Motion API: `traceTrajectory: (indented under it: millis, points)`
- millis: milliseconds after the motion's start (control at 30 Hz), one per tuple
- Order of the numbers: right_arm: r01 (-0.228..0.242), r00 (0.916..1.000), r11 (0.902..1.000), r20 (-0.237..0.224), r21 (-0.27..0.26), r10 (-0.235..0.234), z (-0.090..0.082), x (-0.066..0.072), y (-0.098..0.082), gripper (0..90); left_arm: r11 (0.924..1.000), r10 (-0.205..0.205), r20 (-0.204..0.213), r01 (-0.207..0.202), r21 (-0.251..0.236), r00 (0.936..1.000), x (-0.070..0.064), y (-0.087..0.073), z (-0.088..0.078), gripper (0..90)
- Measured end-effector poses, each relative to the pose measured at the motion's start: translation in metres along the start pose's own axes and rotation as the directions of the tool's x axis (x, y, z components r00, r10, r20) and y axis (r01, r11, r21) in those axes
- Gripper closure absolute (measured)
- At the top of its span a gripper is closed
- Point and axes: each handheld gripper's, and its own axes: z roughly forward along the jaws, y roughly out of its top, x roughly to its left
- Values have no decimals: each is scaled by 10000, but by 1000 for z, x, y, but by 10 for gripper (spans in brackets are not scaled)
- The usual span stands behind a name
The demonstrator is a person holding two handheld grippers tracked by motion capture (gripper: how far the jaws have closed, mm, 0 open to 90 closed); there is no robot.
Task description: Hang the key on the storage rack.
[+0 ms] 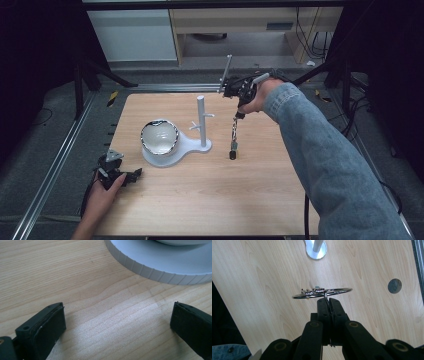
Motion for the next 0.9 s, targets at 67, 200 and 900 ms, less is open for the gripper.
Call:
traceTrajectory:
  millis: [67,200,900]
  points:
    - [-20,10000,10000,5,11,20,0,0,1,884,10000,1,1,-1,-2,10000,0,0,0,0]
    - [40,10000,10000,3,5,-40,-2,0,4,884,10000,2,2,-2,-3,10000,0,0,0,0]
    - [267,9996,9995,-31,177,-267,-9,1,25,884,10000,3,-9,-3,18,10000,0,0,0,0]
